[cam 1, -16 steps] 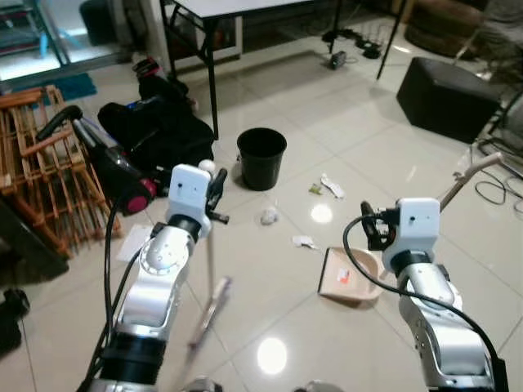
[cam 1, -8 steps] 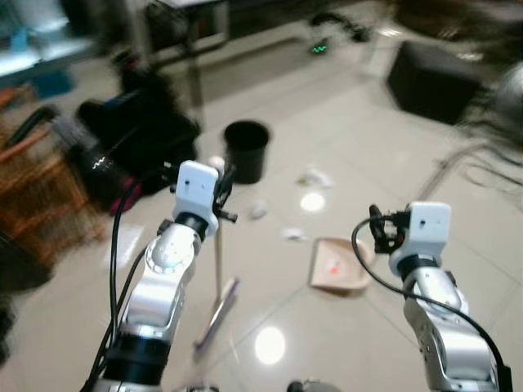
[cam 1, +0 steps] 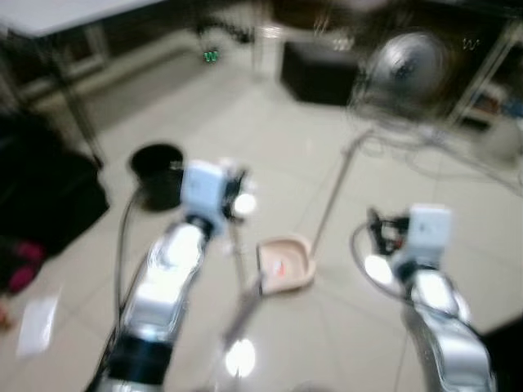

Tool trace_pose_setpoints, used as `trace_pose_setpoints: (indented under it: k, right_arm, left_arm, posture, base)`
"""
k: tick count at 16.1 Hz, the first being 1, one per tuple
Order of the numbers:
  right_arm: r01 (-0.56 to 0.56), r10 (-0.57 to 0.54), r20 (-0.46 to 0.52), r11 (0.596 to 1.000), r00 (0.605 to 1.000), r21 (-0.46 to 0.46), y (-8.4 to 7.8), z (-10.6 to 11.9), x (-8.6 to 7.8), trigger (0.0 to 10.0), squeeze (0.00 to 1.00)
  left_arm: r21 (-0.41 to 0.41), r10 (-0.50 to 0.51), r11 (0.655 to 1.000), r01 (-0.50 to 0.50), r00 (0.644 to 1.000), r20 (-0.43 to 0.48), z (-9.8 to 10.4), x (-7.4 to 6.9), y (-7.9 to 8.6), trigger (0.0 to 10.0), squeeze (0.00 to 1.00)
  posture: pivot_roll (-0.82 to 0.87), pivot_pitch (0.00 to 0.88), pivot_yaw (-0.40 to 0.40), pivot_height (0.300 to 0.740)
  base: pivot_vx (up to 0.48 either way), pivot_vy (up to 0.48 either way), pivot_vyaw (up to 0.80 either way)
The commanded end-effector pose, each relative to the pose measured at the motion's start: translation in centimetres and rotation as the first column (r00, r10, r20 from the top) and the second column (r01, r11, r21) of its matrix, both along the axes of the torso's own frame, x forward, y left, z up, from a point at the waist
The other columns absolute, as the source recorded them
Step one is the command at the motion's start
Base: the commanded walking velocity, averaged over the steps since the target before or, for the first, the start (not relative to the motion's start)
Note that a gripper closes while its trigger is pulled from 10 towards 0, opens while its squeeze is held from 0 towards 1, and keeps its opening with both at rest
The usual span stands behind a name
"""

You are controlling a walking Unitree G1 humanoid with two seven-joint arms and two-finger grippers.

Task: Sweep floor

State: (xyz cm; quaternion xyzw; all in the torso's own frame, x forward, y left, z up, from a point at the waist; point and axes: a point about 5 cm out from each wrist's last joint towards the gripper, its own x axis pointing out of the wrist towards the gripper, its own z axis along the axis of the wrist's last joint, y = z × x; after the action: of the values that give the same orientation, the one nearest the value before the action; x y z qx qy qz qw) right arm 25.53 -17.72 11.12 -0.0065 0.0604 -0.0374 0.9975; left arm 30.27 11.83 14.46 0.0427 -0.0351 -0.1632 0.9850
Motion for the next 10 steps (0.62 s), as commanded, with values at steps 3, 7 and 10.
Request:
trace_pose_setpoints:
  k: [3,7,10]
  right_arm:
    - [0.019,-0.019,-0.001,1.000,1.000,-0.019,-0.9,0.1,0.0,10.0,0.00]
    - [-0.040,0.040,0.012,0.999,0.999,0.000,-0.1,0.2,0.1,10.0,0.00]
    - [-0.054,0.054,0.007,0.998,0.999,-0.022,-0.1,0.1,0.1,10.0,0.00]
  left_arm:
    - [0.010,-0.020,1.000,0.019,0.999,0.039,0.9,0.2,-0.5,10.0,0.00]
    - [0.007,0.002,1.000,-0.002,0.999,0.033,0.9,0.3,0.0,10.0,0.00]
    - [0.001,0.029,1.000,-0.029,0.999,0.028,0.8,0.1,0.5,10.0,0.00]
  posture:
    - [-0.08,0.062,0.015,0.740]
    - [-0.09,0.066,0.017,0.740]
    - [-0.08,0.070,0.007,0.740]
  base:
    - [0.311,0.000,0.00]
    - [0.313,0.000,0.00]
    - [0.322,0.000,0.00]
